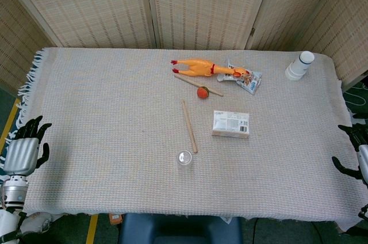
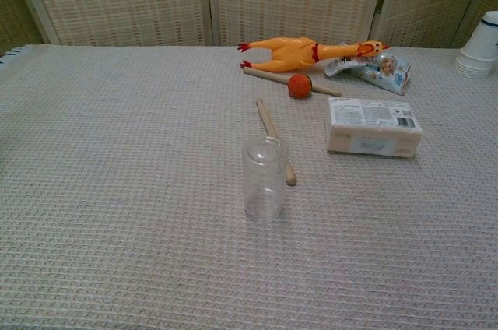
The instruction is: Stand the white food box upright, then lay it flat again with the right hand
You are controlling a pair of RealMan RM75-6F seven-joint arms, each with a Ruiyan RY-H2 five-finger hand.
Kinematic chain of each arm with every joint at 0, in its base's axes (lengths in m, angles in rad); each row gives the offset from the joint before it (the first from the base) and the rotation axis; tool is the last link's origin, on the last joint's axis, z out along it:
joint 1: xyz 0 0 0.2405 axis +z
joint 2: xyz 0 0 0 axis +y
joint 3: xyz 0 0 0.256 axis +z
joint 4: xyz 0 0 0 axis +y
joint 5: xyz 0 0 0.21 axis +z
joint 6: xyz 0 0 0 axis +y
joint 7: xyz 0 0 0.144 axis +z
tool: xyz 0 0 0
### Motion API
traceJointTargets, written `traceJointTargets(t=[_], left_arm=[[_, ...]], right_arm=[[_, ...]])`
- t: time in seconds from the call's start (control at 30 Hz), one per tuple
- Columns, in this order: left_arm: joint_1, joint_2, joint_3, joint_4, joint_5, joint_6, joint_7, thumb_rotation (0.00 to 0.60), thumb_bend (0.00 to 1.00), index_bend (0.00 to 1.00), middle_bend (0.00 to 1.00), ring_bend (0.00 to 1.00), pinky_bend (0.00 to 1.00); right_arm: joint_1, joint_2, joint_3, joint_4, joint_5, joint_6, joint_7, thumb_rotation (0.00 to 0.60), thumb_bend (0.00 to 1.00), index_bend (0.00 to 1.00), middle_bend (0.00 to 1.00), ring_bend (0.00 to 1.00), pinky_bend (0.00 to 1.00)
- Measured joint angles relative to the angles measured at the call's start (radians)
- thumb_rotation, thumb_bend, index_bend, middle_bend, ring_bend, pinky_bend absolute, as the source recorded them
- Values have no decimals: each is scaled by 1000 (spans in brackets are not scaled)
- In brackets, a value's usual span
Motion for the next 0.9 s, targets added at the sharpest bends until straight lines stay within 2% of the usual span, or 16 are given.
traceJointTargets(t=[0.7, 0.8, 0.9], left_arm=[[0, 8, 1, -9, 3, -5, -15, 600, 627, 189, 0, 0, 133], [0, 12, 1, -13, 6, -8, -26, 600, 627, 189, 0, 0, 134], [-1, 15, 4, -18, 17, -10, -36, 600, 627, 189, 0, 0, 134]], right_arm=[[1, 6, 6, -25, 1, 7, -11, 600, 296, 140, 173, 120, 0], [20, 10, 13, -51, 3, -14, -31, 600, 295, 109, 161, 103, 0], [49, 21, 24, -97, 19, -56, -79, 600, 295, 29, 124, 60, 0]])
